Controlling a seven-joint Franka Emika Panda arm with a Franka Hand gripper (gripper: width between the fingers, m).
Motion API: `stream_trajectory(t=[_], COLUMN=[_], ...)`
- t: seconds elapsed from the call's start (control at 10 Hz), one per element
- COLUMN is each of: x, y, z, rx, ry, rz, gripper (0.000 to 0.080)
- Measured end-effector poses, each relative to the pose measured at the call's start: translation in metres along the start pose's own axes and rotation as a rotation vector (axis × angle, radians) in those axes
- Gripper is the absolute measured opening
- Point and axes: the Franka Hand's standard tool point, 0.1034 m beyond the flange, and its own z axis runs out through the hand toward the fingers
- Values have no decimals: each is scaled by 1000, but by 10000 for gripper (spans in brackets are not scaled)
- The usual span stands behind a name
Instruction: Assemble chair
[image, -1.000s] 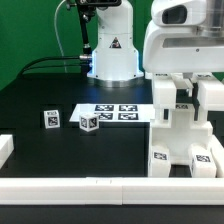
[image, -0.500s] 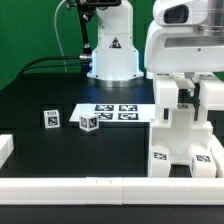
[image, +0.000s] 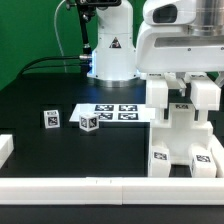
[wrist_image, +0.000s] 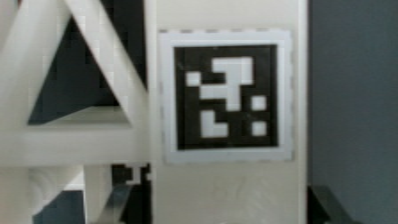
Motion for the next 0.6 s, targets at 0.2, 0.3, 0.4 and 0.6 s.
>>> stream_trajectory(t=[0.2, 0.3, 0.4, 0.6], x=[2, 2, 2, 2], y=[-5, -5, -5, -5], z=[0, -1, -1, -1], rx=[1, 2, 2, 2], ry=[5, 5, 5, 4], rz=[-4, -2, -2, -2], gripper=[284, 284, 284, 284])
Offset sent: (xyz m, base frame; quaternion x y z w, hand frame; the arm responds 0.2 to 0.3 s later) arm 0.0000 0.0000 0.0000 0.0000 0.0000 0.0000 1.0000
